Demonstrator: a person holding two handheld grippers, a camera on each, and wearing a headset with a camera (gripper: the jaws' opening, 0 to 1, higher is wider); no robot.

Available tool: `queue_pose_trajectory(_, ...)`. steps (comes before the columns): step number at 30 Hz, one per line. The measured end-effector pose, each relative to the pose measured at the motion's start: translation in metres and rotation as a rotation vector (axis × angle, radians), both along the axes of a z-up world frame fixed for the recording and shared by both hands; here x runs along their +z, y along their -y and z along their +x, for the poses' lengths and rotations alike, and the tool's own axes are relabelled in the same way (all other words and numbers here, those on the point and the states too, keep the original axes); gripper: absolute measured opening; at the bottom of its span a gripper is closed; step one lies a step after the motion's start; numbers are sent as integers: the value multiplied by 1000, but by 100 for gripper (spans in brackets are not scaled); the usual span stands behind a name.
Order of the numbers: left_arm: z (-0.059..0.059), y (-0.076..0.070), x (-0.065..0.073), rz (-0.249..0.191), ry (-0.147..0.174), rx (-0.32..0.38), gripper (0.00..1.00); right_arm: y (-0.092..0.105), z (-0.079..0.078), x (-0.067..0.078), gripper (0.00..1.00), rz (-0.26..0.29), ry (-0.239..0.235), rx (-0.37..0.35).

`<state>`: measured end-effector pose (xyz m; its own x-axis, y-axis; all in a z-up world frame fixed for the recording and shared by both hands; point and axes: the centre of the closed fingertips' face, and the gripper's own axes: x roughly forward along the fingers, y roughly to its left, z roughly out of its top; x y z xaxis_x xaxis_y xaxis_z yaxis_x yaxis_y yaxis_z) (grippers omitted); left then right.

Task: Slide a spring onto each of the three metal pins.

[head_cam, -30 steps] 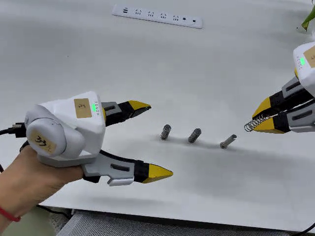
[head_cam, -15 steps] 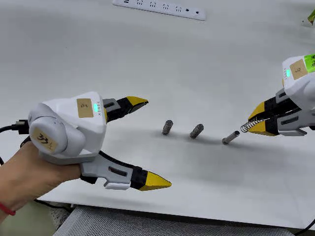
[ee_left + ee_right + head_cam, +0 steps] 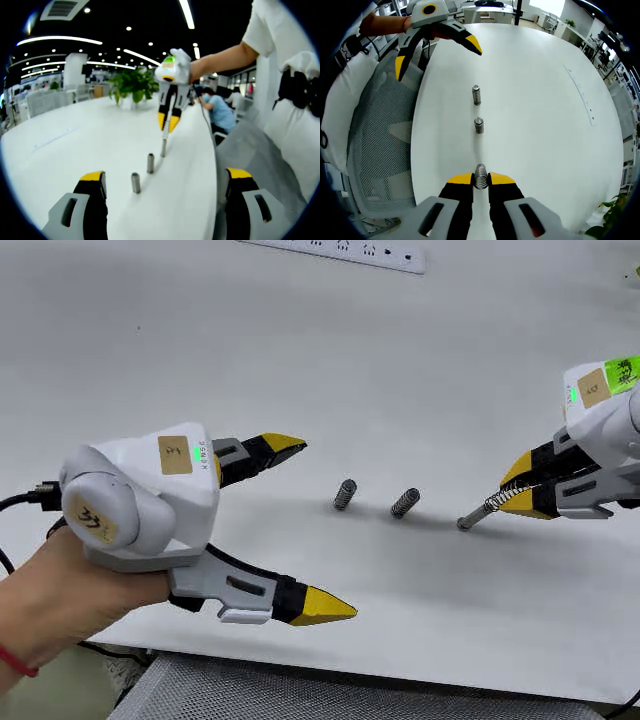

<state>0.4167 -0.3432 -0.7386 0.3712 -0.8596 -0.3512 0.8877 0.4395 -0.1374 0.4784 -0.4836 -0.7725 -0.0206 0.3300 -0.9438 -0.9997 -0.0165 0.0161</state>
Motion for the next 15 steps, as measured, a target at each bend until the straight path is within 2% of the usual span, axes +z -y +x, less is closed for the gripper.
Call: queue_pose_trajectory(15, 0, 2, -1, -11, -6, -3, 100, 0, 1, -11, 12, -8, -2, 7)
